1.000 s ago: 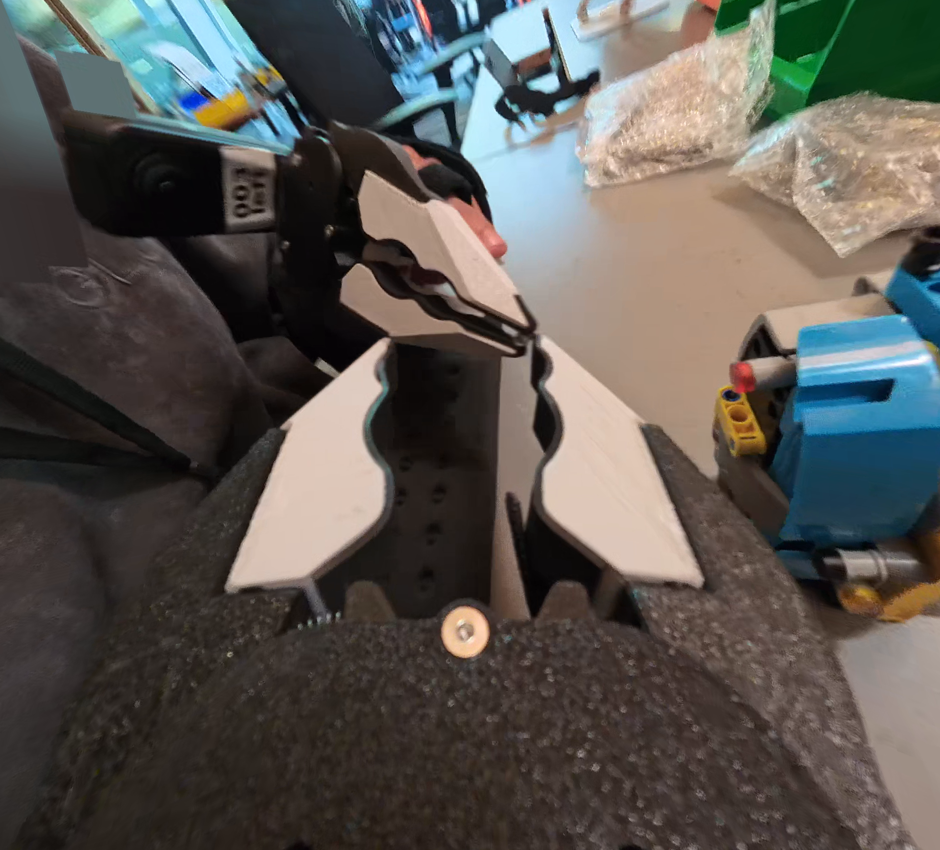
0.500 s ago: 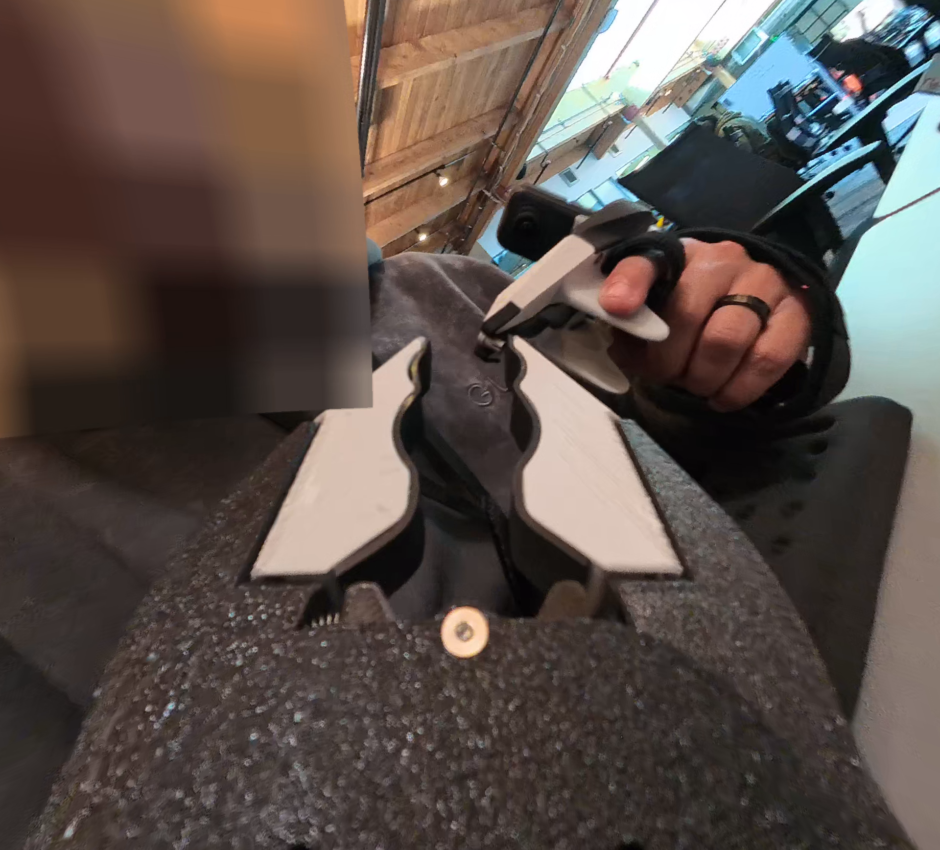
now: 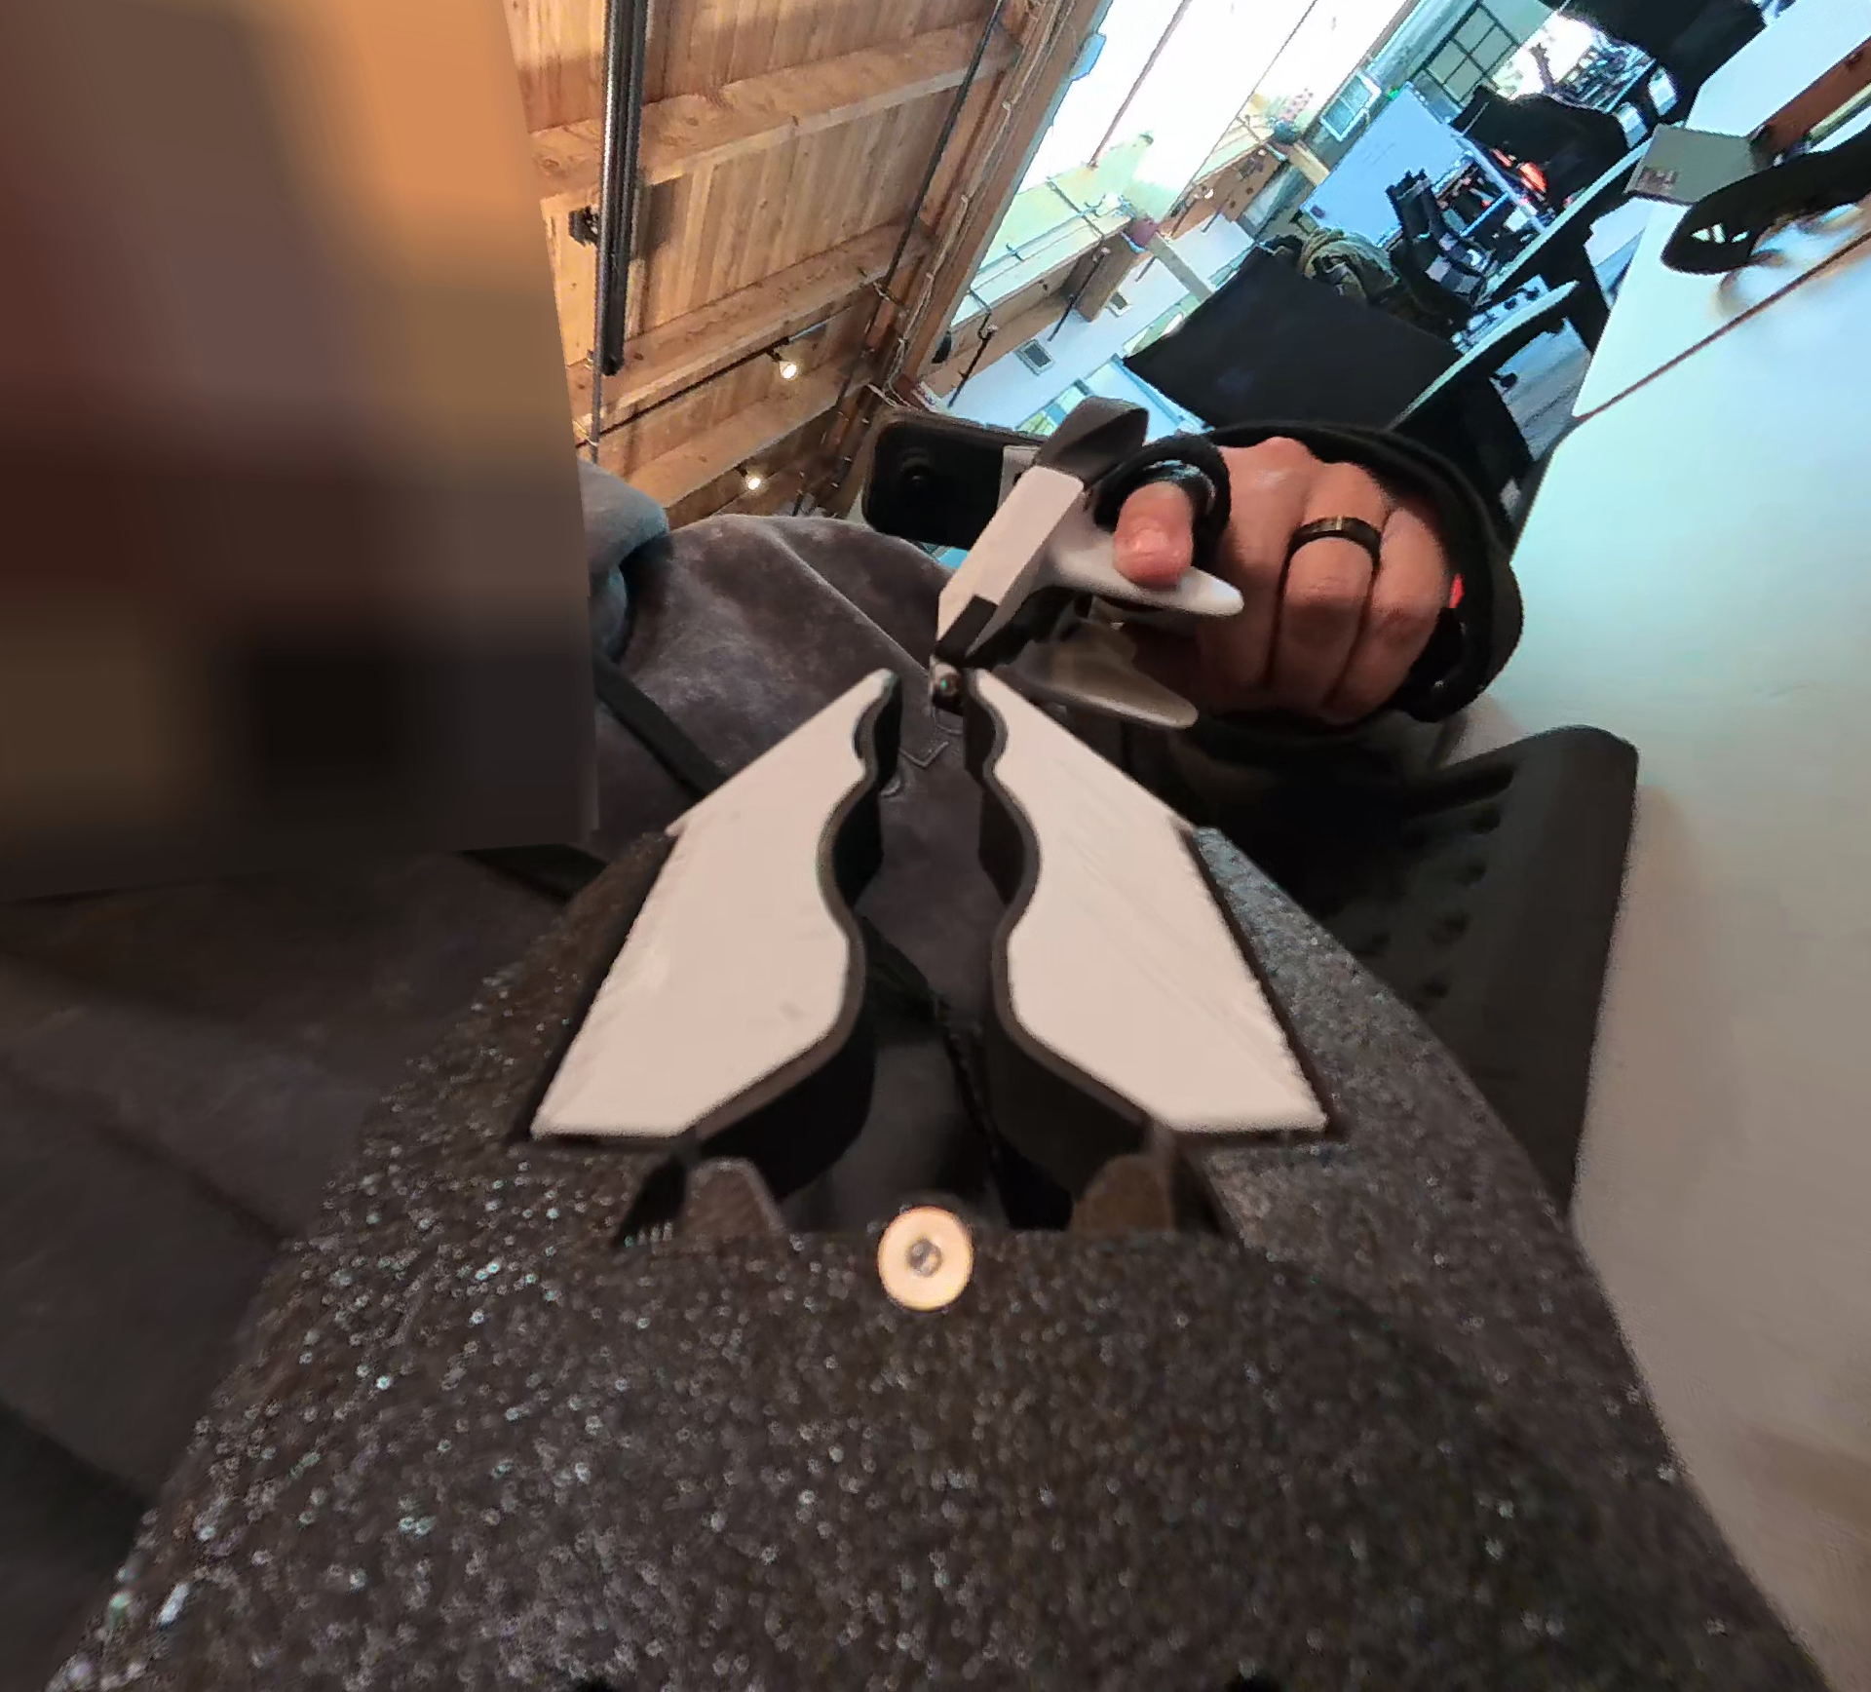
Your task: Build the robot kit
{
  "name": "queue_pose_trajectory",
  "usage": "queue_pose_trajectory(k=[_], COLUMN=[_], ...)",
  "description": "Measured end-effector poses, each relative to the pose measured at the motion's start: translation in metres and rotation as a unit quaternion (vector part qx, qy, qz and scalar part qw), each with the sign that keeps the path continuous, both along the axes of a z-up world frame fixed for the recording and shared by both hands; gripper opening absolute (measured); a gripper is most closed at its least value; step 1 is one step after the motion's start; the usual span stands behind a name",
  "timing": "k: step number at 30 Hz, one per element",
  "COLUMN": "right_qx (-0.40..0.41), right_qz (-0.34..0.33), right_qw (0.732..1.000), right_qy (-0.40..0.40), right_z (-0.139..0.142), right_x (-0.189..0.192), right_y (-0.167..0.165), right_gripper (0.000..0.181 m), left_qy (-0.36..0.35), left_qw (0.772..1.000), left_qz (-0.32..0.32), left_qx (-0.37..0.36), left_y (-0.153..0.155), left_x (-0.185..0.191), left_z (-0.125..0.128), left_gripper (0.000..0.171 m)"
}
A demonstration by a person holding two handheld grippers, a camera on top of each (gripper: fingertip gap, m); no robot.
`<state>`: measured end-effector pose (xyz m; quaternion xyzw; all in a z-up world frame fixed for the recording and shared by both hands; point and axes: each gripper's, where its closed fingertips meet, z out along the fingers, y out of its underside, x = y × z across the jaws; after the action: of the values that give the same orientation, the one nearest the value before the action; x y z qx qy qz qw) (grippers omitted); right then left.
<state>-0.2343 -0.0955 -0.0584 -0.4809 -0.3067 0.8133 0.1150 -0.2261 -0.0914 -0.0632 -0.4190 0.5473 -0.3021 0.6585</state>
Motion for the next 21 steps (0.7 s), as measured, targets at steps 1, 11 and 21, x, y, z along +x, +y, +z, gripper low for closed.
queue_pose_trajectory(k=[1, 11, 21], right_qx=[0.002, 0.016, 0.032], right_qz=[0.0, -0.018, -0.046], right_qw=[1.0, 0.999, 0.996], right_qy=[-0.001, -0.033, -0.066], right_z=[0.0, -0.012, -0.021], right_x=[0.0, -0.003, -0.004], right_y=[0.0, 0.005, 0.013], right_gripper=[0.008, 0.003, 0.004], left_qy=[0.0, 0.034, 0.083], left_qw=[1.0, 0.999, 0.994], left_qz=[-0.002, 0.027, 0.063], left_qx=[0.0, 0.027, 0.047], left_y=[-0.001, 0.005, 0.013], left_x=[0.0, 0.0, -0.001], left_z=[0.0, -0.011, -0.021], left_gripper=[0.005, 0.005, 0.004])
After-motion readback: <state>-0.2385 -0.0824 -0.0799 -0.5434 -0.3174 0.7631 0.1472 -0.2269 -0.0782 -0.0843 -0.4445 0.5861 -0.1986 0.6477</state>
